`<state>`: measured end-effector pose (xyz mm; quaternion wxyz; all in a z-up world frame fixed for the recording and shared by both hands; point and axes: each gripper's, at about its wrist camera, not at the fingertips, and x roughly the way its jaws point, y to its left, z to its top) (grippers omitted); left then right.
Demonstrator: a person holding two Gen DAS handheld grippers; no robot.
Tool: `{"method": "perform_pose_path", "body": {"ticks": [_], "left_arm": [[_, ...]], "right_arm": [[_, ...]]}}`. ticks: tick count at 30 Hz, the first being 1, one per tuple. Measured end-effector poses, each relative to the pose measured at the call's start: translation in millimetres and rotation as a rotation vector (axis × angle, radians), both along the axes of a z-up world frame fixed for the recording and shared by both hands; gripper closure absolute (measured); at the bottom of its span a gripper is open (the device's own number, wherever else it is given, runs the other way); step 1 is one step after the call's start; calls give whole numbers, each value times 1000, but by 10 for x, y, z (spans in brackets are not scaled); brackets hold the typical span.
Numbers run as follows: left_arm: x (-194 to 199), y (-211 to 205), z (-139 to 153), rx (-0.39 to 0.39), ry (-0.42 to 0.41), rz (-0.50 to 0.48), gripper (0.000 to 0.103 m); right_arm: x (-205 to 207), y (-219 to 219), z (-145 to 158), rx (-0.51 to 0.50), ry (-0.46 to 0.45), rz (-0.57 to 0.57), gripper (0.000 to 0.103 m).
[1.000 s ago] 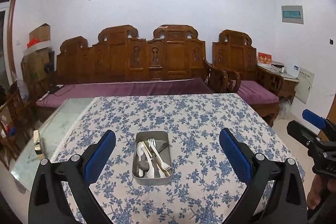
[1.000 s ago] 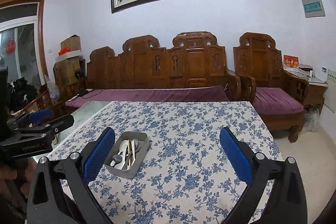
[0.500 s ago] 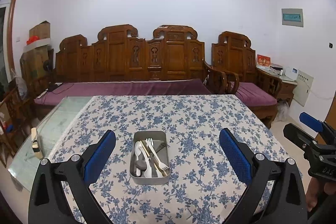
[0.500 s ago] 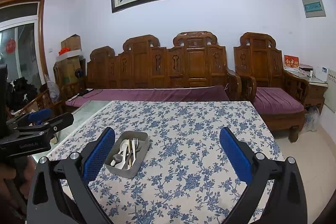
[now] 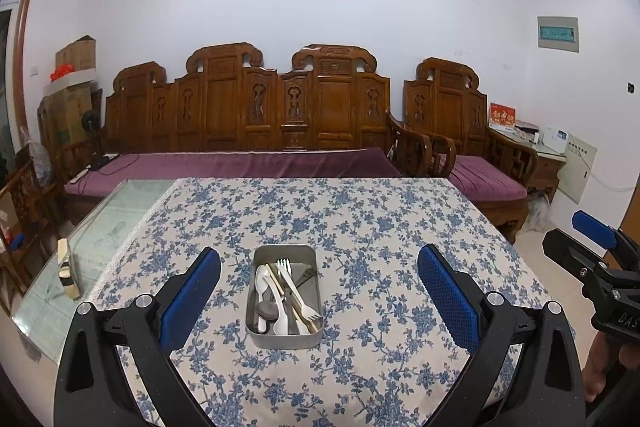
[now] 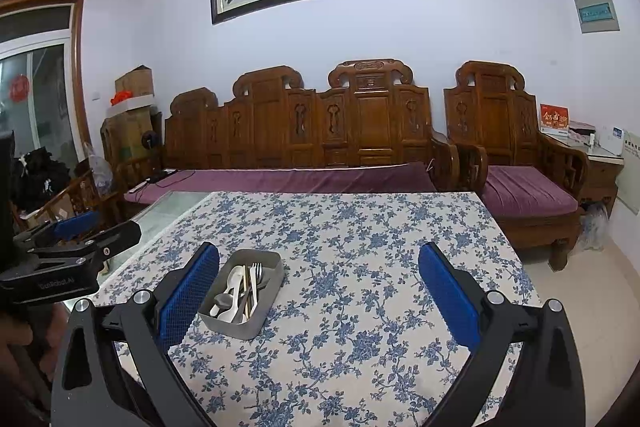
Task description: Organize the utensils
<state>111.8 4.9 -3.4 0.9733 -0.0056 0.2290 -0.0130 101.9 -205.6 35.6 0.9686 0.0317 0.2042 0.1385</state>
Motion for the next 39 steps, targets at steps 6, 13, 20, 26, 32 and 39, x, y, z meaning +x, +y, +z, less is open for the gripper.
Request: {"method": "perform_pose_path", "body": {"ticks": [6,13,20,26,32,39], "left_arm": [[-3,-3,1,-1,-1,-1,8],[-13,-13,16,3,-8,-4,8],[-21,-19,24,3,-9,-5,8],[-19,-23,28,-1,-9,-9,8],[-21,-25,36,-4,-11,-9,8],[-31,-32,40,-6,-12,-10,8]], "right_arm": [[9,-4,-3,2,1,1,3],[11,-3,-5,2,2,0,3],[9,-7,-1,1,1,1,3],[7,-8,1,1,0,2,3],[9,-8,-1,1,1,2,3],[10,-12,-1,3,0,1,3]]}}
